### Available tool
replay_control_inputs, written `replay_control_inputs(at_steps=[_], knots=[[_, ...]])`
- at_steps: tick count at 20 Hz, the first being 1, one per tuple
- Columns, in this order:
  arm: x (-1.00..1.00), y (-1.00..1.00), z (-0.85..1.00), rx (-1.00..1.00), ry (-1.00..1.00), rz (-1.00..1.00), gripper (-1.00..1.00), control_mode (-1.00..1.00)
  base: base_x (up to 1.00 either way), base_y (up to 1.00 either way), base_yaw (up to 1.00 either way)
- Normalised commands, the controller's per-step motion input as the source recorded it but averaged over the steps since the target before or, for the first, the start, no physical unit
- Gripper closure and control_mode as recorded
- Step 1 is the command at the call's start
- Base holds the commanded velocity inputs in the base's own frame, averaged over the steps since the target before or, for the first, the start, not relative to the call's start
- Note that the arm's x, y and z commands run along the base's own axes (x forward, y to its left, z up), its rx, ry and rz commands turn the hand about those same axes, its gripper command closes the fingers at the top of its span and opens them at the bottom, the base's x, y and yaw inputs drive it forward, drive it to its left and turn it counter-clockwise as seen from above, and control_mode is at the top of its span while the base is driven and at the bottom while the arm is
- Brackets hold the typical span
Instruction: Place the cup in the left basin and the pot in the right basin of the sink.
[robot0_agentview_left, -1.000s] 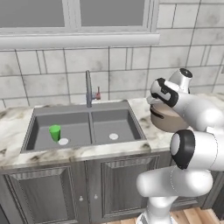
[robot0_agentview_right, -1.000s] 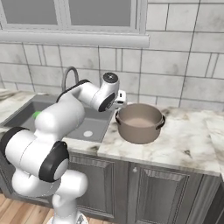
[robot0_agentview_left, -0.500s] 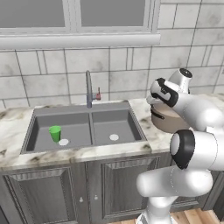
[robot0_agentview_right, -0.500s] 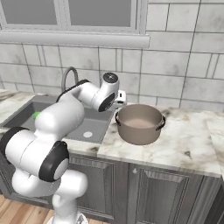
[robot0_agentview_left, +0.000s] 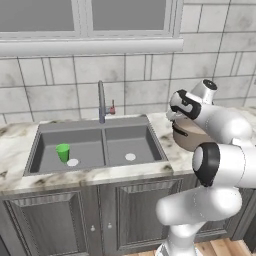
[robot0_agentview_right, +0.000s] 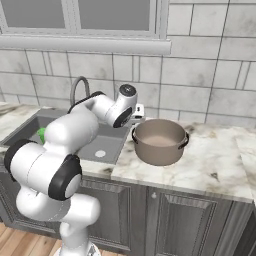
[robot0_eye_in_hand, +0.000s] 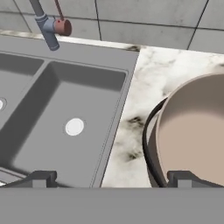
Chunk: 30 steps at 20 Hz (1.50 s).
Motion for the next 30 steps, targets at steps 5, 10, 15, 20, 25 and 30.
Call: replay_control_inputs(at_steps=[5,10,15,20,25,30], knots=[[0.19,0.00,-0.12,-0.10,0.00,0.00,-1.00,-1.00,0.00,0.00,0.00],[0.02,-0.04,-0.11,-0.09,0.00,0.00,-1.00,-1.00,0.00,0.00,0.00],[0.06,-0.06,-0.21,0.00,0.00,0.00,-1.00,-1.00,0.00,0.00,0.00],[0.14,-0.10,-0.15,0.00,0.00,0.00,-1.00,-1.00,0.00,0.00,0.00],[0.16,-0.13,-0.10,0.00,0.00,0.00,-1.00,-1.00,0.00,0.00,0.00],[0.16,-0.11,-0.17,0.00,0.00,0.00,-1.00,-1.00,0.00,0.00,0.00]])
